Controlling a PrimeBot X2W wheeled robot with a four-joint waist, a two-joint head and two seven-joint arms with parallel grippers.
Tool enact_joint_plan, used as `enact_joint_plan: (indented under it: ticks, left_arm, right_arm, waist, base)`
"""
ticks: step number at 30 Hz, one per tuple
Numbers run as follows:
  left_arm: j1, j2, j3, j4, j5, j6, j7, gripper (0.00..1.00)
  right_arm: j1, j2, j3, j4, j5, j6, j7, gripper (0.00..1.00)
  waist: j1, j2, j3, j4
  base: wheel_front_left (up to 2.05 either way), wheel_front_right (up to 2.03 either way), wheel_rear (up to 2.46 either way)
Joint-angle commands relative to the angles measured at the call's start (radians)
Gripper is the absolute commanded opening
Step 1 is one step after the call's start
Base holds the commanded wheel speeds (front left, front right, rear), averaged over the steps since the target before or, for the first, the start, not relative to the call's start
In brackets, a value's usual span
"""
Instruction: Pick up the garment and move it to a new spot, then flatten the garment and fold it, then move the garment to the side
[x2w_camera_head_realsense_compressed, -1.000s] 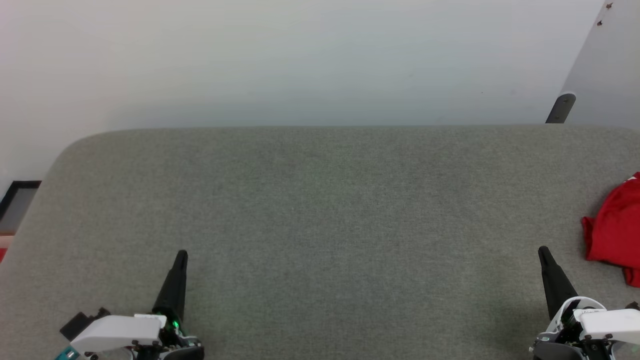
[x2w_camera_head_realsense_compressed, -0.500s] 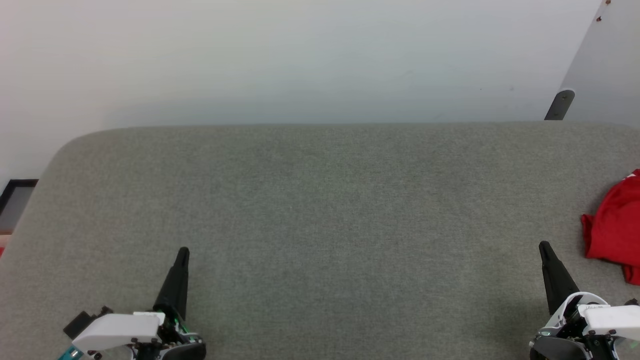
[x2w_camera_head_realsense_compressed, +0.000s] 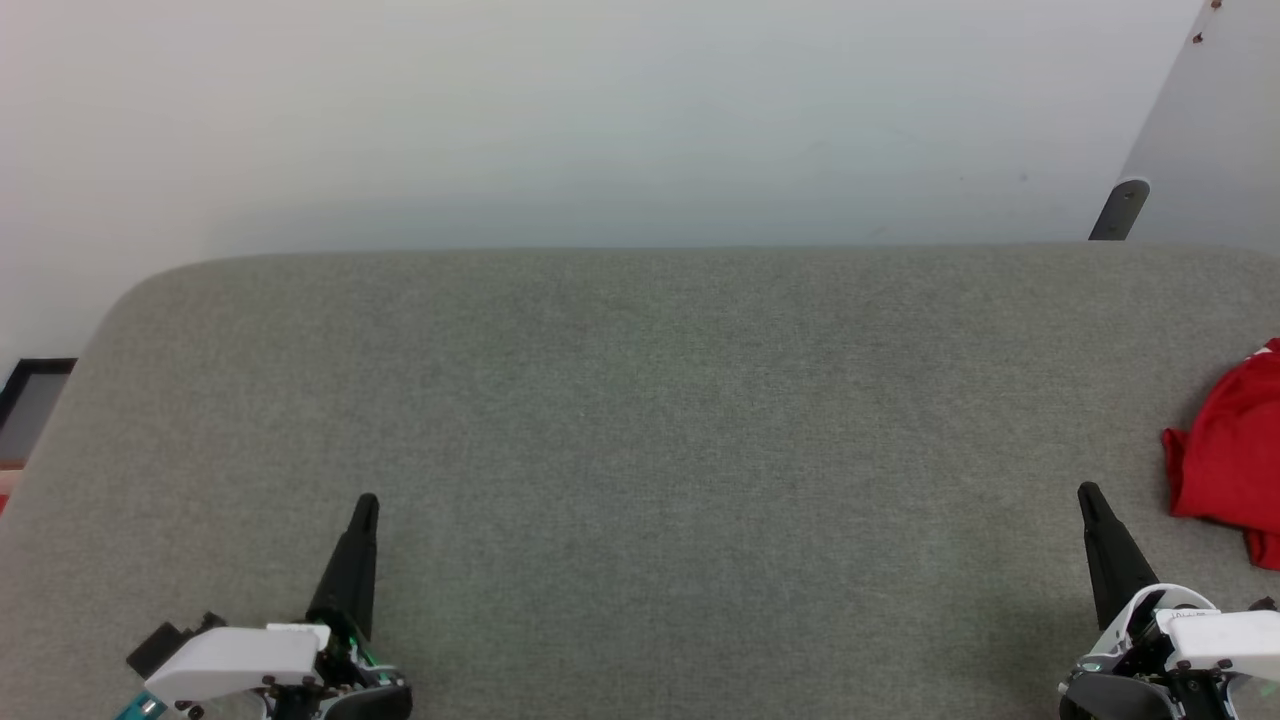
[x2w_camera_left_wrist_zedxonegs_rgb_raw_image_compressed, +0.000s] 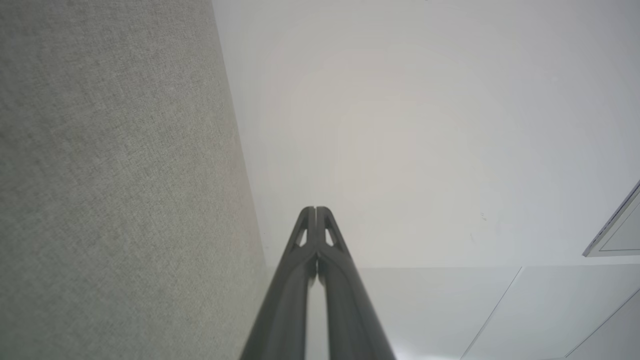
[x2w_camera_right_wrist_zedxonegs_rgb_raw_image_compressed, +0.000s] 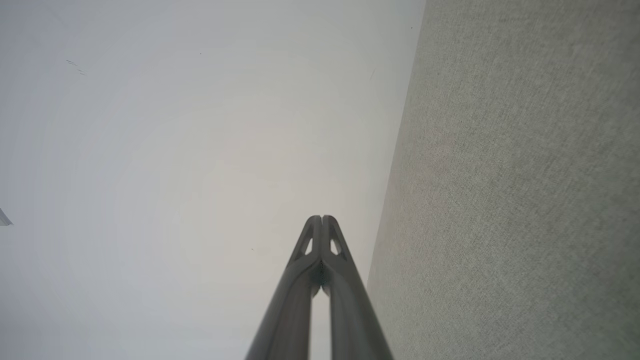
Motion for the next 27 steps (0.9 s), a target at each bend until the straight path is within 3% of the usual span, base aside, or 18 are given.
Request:
enact_joint_plan:
  ticks: [1, 27]
  left_arm:
    - [-0.01, 0.0, 0.002, 0.001, -0.003, -0.005, 0.003, 0.0]
    - [-0.01, 0.0, 0.002, 0.001, -0.003, -0.005, 0.003, 0.0]
  right_arm:
    - [-0.003, 0.004, 0.0, 0.0, 0.005, 0.0, 0.001, 0.0]
    - [-0.003, 0.004, 0.0, 0.0, 0.005, 0.0, 0.001, 0.0]
  waist:
    - [0.0, 0.0, 0.0, 0.0]
    - [0.0, 0.0, 0.0, 0.0]
  base:
    - [0.0, 0.0, 0.0]
    - [0.0, 0.0, 0.0]
